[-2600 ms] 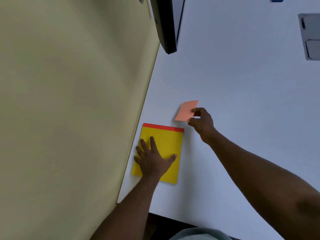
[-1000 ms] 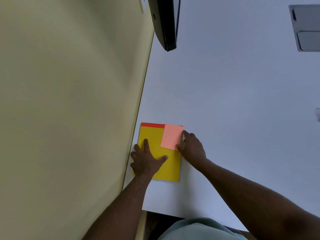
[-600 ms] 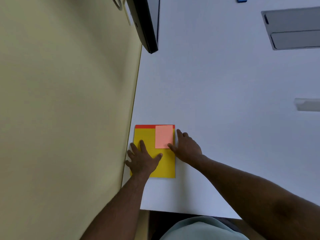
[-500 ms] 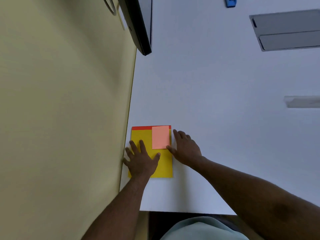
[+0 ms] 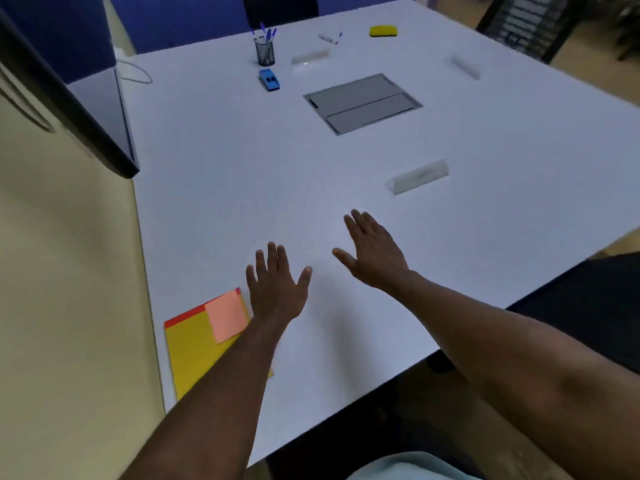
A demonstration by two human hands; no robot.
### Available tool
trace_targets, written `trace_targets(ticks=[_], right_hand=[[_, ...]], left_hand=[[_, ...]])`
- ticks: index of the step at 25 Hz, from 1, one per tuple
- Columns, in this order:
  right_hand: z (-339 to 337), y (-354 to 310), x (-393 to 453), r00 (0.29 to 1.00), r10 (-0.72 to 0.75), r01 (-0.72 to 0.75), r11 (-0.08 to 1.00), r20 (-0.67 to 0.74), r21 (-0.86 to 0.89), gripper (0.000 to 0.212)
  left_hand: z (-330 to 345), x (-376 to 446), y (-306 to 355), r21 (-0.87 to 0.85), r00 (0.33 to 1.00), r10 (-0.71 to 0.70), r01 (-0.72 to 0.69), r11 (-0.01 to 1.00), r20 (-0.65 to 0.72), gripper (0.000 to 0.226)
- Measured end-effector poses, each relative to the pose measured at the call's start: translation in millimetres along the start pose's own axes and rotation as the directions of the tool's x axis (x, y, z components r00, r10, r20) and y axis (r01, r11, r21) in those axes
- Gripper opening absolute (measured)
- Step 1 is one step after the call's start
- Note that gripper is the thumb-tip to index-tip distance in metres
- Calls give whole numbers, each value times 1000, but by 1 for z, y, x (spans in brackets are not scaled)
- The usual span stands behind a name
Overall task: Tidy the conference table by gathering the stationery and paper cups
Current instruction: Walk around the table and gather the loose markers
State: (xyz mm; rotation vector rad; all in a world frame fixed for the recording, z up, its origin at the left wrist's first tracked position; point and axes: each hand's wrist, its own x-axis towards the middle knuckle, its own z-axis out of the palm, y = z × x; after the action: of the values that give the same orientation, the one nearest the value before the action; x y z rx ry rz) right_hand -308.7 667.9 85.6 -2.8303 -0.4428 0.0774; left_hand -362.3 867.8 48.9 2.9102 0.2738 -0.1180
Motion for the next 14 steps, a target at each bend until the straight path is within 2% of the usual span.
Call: trace_targets(ticks=[5, 7, 8, 12, 14], right_hand=[[-80, 64, -20, 978, 117, -128, 990, -173, -55, 76], [-109, 95, -39, 957, 142, -162, 985, -254, -59, 75], [-117, 99, -38, 960, 142, -164, 984, -241, -72, 75], [-184, 203, -120, 895, 227, -291, 950, -385, -116, 75], [-204, 232, -142, 882, 240, -312, 942, -406, -121, 75]], left_hand=[[-47, 24, 119, -10, 959, 264, -266, 964, -101, 81], [-60, 22, 173, -6, 933, 332, -336, 942, -138, 82], [-64, 25, 182, -11, 929, 333, -339, 941, -159, 82], [-70, -24, 317, -24, 849, 494, -507, 862, -186, 81], [-75, -32, 358, -9, 815, 542, -555, 832, -206, 80]])
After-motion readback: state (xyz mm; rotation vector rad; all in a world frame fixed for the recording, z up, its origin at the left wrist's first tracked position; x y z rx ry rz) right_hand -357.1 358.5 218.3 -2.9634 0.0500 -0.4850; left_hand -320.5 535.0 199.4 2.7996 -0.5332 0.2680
